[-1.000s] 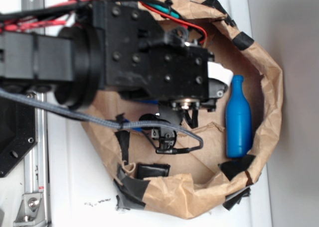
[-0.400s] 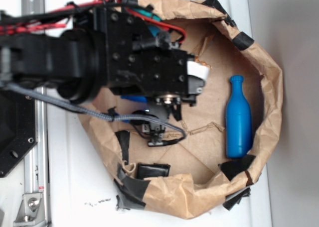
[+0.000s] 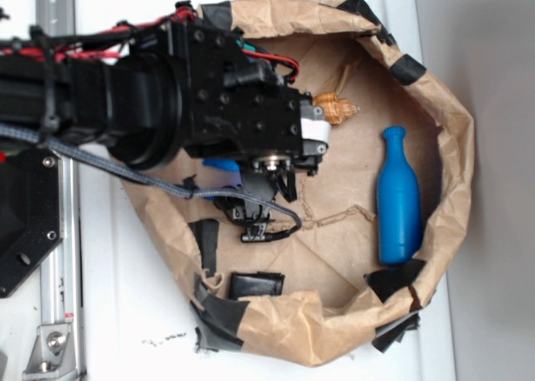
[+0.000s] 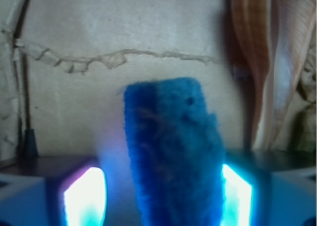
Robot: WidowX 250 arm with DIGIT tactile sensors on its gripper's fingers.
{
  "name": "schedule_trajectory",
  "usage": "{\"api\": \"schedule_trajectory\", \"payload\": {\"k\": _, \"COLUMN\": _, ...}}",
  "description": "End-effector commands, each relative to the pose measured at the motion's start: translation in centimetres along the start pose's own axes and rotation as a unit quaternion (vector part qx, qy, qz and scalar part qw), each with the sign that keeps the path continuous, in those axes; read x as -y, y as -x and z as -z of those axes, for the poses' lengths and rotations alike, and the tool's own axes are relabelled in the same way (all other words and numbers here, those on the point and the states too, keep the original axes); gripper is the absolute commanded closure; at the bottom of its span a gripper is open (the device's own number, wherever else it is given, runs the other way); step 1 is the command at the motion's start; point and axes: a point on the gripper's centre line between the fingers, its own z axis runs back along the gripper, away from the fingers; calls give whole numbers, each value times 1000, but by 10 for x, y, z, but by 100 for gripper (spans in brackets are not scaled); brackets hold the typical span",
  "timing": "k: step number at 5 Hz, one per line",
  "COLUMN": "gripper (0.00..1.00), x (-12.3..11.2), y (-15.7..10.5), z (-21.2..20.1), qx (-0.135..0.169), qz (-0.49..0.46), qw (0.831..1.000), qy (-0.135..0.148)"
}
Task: Grab the blue sponge.
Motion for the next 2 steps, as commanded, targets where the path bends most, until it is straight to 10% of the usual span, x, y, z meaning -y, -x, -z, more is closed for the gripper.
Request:
{"api": "schedule_trajectory", "payload": {"k": 1, "gripper": 100, "x": -12, "y": -14, "z": -76, "qx": 70, "qz": 4, "qw": 998, "qy": 6}}
{"api": "schedule_trajectory", "payload": {"k": 2, "gripper": 100, "x": -6, "y": -20, "z": -128, "qx": 115, "qz": 12, "qw": 993, "qy": -18}}
